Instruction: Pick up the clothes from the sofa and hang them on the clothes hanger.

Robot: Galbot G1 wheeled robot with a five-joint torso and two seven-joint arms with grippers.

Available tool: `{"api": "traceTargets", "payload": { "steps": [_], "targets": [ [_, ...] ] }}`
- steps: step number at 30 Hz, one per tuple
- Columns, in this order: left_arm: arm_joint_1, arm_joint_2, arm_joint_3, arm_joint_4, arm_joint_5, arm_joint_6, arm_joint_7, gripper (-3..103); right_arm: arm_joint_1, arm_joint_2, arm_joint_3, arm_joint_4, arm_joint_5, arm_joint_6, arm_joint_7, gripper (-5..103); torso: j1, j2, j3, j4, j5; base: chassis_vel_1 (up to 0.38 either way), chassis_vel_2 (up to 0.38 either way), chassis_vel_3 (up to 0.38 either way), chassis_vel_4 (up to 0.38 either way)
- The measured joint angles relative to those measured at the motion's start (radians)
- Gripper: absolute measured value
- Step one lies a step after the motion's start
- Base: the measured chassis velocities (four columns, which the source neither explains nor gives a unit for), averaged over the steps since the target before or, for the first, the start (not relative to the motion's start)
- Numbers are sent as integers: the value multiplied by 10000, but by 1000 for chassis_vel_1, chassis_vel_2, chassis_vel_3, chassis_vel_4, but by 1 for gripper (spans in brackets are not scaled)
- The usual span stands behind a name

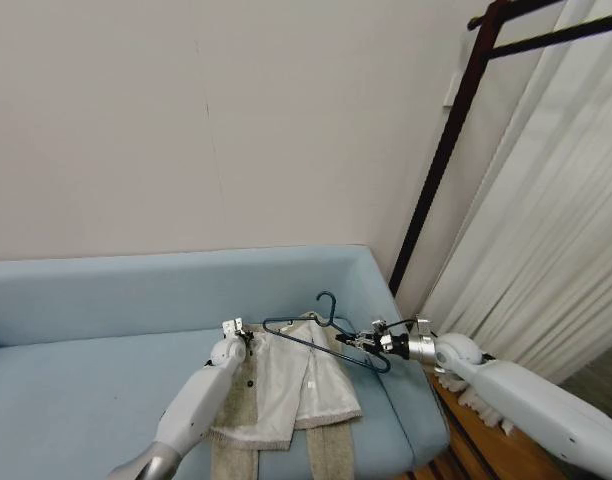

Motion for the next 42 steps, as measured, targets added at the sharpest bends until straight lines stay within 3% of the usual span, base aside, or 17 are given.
{"api": "traceTargets", "payload": {
  "steps": [8, 16, 22, 24, 30, 42],
  "targets": [
    [591, 908, 262, -1595, 28, 118, 35, 0, 851, 239, -1158, -636, 122, -113, -265, 8, -1, 1, 0, 0, 0, 0, 0, 0, 0],
    [939, 1419, 522, -2661, 118, 160, 2, 0, 2053, 1346, -2626, -1837, -172, -110, -207, 8, 0, 1, 0, 2, -1, 0, 0, 0, 0],
    [950, 1612, 714, -2885, 165, 122, -29, 0, 2305, 1878, -2828, -2500, -453, -64, -284, 8, 0, 1, 0, 2, 0, 0, 0, 0, 0],
    [918, 1728, 813, -3014, 173, 118, -35, 0, 2417, 2331, -2829, -3138, -744, 33, -407, 8, 0, 1, 0, -5, -2, 0, 0, 0, 0],
    [969, 2033, 950, -3339, 175, 116, -30, 0, 2675, 3475, -2887, -4356, -1036, 118, -458, 8, 0, 1, 0, 5, 0, 0, 0, 0, 0],
    [1303, 2742, 1221, -4159, 164, 123, -25, 0, 3272, 5136, -3348, -5963, -1437, 176, -571, 8, 0, 1, 0, 5, -2, 0, 0, 0, 0]
  ]
}}
